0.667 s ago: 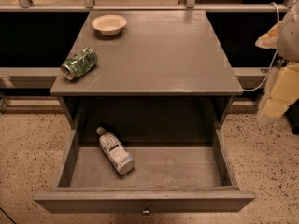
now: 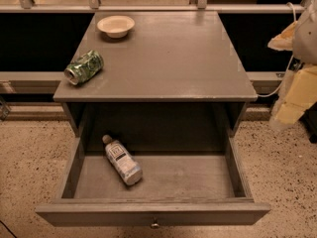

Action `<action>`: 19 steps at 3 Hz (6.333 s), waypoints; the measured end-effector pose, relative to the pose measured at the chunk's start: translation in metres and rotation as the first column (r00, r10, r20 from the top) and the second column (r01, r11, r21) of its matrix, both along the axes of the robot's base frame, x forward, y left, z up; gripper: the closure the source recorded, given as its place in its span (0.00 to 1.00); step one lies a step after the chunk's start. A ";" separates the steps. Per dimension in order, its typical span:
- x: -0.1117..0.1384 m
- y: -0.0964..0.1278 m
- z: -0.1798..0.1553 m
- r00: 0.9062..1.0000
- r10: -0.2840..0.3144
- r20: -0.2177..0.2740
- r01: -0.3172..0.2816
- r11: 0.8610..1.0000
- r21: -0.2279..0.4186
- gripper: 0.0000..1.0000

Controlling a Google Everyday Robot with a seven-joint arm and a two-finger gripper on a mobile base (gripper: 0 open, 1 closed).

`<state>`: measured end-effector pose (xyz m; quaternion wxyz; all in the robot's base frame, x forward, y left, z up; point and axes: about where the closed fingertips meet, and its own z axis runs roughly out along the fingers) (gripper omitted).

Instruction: Pick blue plastic bottle from top drawer and place on counter

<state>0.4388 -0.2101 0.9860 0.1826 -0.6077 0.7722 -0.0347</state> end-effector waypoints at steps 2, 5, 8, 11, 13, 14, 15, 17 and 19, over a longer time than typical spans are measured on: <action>0.022 0.153 -0.057 0.981 0.194 -0.007 -0.189 0.964 0.188 0.00; 0.018 0.193 -0.095 0.937 0.345 0.049 -0.346 0.907 0.241 0.00; -0.012 0.280 -0.233 0.957 0.284 0.065 -0.273 0.798 0.538 0.00; 0.054 0.327 -0.267 0.973 0.136 0.188 -0.221 0.790 0.572 0.00; 0.050 0.341 -0.320 0.994 0.086 0.066 -0.109 0.818 0.565 0.00; 0.052 0.340 -0.335 0.998 0.055 0.041 -0.068 0.838 0.541 0.00; 0.052 0.337 -0.352 1.000 0.025 -0.007 -0.018 0.840 0.542 0.18; 0.050 0.330 -0.374 0.996 0.018 -0.088 0.033 0.834 0.551 0.65; 0.051 0.324 -0.365 0.997 0.040 -0.070 0.008 0.816 0.578 1.00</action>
Offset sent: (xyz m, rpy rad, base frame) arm 0.0341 0.2577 -0.1219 0.3151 0.0754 0.2991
